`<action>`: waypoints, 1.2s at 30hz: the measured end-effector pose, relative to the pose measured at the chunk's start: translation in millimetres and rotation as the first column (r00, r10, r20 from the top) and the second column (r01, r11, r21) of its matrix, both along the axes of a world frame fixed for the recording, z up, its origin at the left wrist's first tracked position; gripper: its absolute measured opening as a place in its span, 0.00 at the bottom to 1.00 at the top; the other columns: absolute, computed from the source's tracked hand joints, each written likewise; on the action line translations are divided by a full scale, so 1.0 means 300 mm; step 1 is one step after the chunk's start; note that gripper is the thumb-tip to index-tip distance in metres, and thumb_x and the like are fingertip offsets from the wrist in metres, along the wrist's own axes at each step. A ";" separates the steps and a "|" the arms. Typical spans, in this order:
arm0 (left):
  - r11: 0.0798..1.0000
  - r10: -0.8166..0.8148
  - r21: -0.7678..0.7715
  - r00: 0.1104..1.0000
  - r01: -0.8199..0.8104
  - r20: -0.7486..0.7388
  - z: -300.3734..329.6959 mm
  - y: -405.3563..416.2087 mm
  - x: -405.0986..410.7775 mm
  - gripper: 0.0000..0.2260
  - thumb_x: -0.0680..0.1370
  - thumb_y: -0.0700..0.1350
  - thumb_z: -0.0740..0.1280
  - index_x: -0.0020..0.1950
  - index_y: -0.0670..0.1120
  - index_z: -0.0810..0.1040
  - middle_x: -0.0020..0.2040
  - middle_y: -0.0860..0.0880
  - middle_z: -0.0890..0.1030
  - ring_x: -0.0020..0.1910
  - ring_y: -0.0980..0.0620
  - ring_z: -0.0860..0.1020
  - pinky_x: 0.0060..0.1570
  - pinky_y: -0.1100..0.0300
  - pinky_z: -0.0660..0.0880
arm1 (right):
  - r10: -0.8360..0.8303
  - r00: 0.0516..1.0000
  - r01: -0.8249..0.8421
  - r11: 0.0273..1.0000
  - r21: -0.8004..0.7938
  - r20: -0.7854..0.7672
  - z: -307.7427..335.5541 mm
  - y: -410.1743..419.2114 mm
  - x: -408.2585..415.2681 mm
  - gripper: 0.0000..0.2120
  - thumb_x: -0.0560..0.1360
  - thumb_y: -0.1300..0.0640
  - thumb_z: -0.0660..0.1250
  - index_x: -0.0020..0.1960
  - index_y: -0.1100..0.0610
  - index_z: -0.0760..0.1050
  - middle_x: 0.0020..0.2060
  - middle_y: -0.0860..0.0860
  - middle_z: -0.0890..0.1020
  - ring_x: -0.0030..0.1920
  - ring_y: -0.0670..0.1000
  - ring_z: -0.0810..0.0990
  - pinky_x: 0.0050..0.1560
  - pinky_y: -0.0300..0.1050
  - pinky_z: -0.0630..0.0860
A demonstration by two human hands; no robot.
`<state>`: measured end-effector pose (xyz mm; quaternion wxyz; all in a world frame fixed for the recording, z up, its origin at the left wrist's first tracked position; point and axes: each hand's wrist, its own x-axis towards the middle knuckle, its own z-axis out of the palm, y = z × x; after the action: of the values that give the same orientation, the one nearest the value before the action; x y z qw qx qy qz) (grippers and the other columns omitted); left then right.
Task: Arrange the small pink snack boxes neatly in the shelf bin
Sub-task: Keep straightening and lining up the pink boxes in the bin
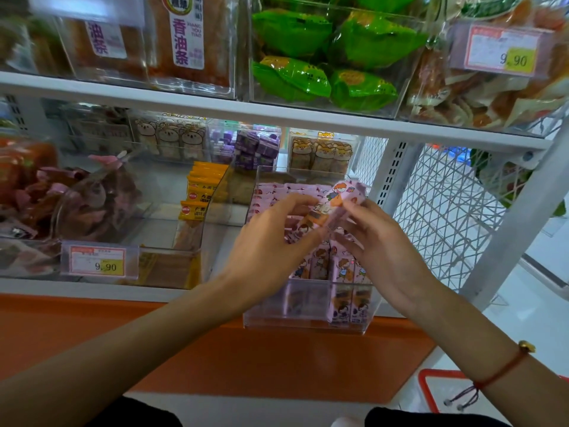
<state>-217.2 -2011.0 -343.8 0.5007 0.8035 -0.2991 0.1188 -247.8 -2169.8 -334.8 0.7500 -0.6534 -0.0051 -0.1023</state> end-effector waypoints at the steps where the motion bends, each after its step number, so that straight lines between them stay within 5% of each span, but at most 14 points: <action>1: 1.000 0.000 -0.014 0.999 -0.001 -0.032 0.000 0.000 -0.002 0.17 0.75 0.52 0.69 0.64 0.55 0.72 0.59 0.59 0.78 0.56 0.62 0.77 0.56 0.61 0.75 | 0.038 0.999 -0.038 0.999 0.032 0.002 0.003 -0.005 -0.001 0.09 0.69 0.51 0.67 0.48 0.49 0.80 0.44 0.46 0.82 0.52 0.48 0.78 0.59 0.48 0.73; 5: 0.998 0.030 0.048 1.000 -0.030 0.001 -0.006 -0.002 -0.002 0.13 0.77 0.50 0.67 0.61 0.53 0.73 0.61 0.58 0.78 0.53 0.64 0.76 0.53 0.68 0.76 | -0.015 1.000 0.015 1.000 0.000 0.012 -0.004 -0.019 -0.002 0.16 0.70 0.55 0.69 0.58 0.53 0.77 0.46 0.48 0.84 0.52 0.49 0.81 0.55 0.44 0.77; 8: 0.993 0.048 0.100 0.992 -0.060 0.117 -0.007 -0.006 0.000 0.18 0.75 0.52 0.70 0.64 0.54 0.72 0.63 0.58 0.75 0.55 0.63 0.73 0.52 0.70 0.70 | -0.174 0.983 0.180 0.979 -0.095 0.062 -0.005 -0.004 -0.007 0.20 0.70 0.57 0.72 0.61 0.55 0.73 0.49 0.50 0.84 0.51 0.49 0.83 0.56 0.47 0.78; 11: 0.993 0.045 0.097 0.984 -0.062 0.171 -0.004 -0.010 0.000 0.20 0.72 0.52 0.73 0.62 0.54 0.73 0.57 0.59 0.77 0.53 0.63 0.75 0.52 0.66 0.72 | -0.217 0.970 0.235 0.954 -0.186 0.111 -0.007 0.009 -0.014 0.25 0.63 0.49 0.74 0.58 0.52 0.74 0.49 0.47 0.84 0.50 0.46 0.83 0.55 0.49 0.79; 15: 0.997 -0.061 -0.048 0.995 0.058 -0.078 0.013 -0.004 0.015 0.14 0.74 0.51 0.69 0.60 0.53 0.76 0.50 0.60 0.80 0.47 0.63 0.79 0.46 0.66 0.79 | -0.154 0.984 0.169 0.963 -0.211 0.086 0.004 0.004 -0.017 0.25 0.61 0.44 0.72 0.56 0.50 0.76 0.49 0.47 0.84 0.49 0.46 0.83 0.48 0.43 0.79; 19: 0.950 -0.273 -0.270 0.837 0.157 -0.474 0.022 -0.001 0.019 0.07 0.77 0.51 0.66 0.49 0.50 0.81 0.40 0.54 0.85 0.38 0.60 0.83 0.35 0.69 0.78 | -0.108 0.994 0.098 0.971 -0.216 -0.035 -0.004 -0.004 -0.008 0.23 0.64 0.44 0.69 0.55 0.54 0.77 0.40 0.48 0.85 0.40 0.45 0.83 0.40 0.39 0.74; 23: 0.937 -0.324 -0.310 0.740 0.164 -0.590 0.020 -0.002 0.020 0.09 0.77 0.52 0.67 0.44 0.48 0.83 0.38 0.52 0.85 0.36 0.57 0.84 0.35 0.69 0.77 | -0.104 0.991 0.087 0.980 -0.178 -0.086 -0.016 -0.002 0.000 0.21 0.66 0.44 0.70 0.55 0.55 0.77 0.39 0.49 0.85 0.38 0.45 0.83 0.34 0.34 0.75; 27: 0.943 -0.298 -0.292 0.795 0.159 -0.528 0.018 0.001 0.030 0.05 0.76 0.50 0.68 0.49 0.51 0.82 0.41 0.54 0.86 0.39 0.59 0.83 0.35 0.70 0.77 | -0.082 0.995 0.071 0.982 -0.173 -0.057 -0.017 -0.007 0.003 0.18 0.74 0.50 0.68 0.63 0.50 0.73 0.47 0.51 0.85 0.45 0.47 0.84 0.40 0.38 0.76; 30: 0.968 -0.220 -0.190 0.920 0.165 -0.323 0.014 0.013 0.043 0.11 0.73 0.44 0.72 0.54 0.52 0.77 0.47 0.56 0.83 0.45 0.64 0.81 0.40 0.73 0.76 | -0.021 1.000 0.025 0.965 -0.262 0.018 -0.014 -0.010 -0.001 0.18 0.75 0.58 0.67 0.64 0.49 0.72 0.54 0.49 0.82 0.56 0.48 0.80 0.58 0.48 0.76; 36: 0.986 -0.143 -0.099 0.987 0.135 -0.073 -0.001 0.024 0.055 0.14 0.71 0.37 0.73 0.53 0.49 0.75 0.52 0.58 0.79 0.55 0.64 0.77 0.53 0.70 0.75 | 0.107 0.962 0.016 0.896 -0.444 0.251 -0.013 -0.010 -0.021 0.17 0.65 0.64 0.74 0.51 0.52 0.76 0.48 0.44 0.83 0.54 0.42 0.80 0.56 0.33 0.74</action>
<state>-200.7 -2003.7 -344.0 0.5564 0.7606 -0.3282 0.0651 -254.1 -2172.8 -338.6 0.5766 -0.7862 -0.1452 -0.1685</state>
